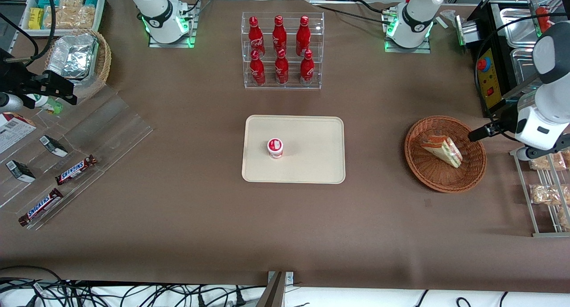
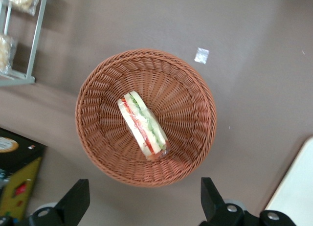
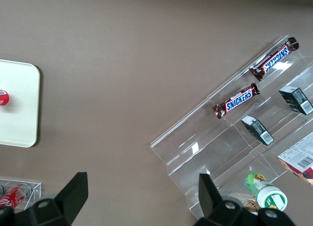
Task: Place sandwich from basket to tray
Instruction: 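Move the left gripper over the wrapped sandwich in the wicker basket, then lower the open left gripper around the sandwich and close it, then lift the sandwich out of the basket with the left gripper, then carry the sandwich over the cream tray beside the red cup, then lower the sandwich onto the tray and open the left gripper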
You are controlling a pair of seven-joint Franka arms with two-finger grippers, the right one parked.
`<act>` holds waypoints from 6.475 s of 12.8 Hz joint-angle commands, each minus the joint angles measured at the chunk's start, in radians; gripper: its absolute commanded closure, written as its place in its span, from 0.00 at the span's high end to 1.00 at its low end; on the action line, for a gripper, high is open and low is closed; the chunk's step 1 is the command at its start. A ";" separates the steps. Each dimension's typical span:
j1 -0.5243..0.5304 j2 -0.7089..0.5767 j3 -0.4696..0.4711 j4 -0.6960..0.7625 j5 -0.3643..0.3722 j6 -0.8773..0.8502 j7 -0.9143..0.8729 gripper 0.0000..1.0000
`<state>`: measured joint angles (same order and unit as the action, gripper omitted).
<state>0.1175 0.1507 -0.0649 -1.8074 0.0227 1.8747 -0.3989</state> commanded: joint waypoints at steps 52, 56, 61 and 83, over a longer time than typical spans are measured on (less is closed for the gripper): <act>0.033 0.047 -0.096 0.104 0.057 -0.075 0.017 0.14; 0.007 0.049 -0.174 0.141 0.043 -0.089 0.026 0.14; -0.001 0.073 -0.357 0.160 0.043 -0.081 0.012 0.14; -0.371 0.457 -0.409 0.168 0.259 0.239 -0.422 0.21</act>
<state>-0.2357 0.5652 -0.4785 -1.6708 0.2438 2.1086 -0.7979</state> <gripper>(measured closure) 0.797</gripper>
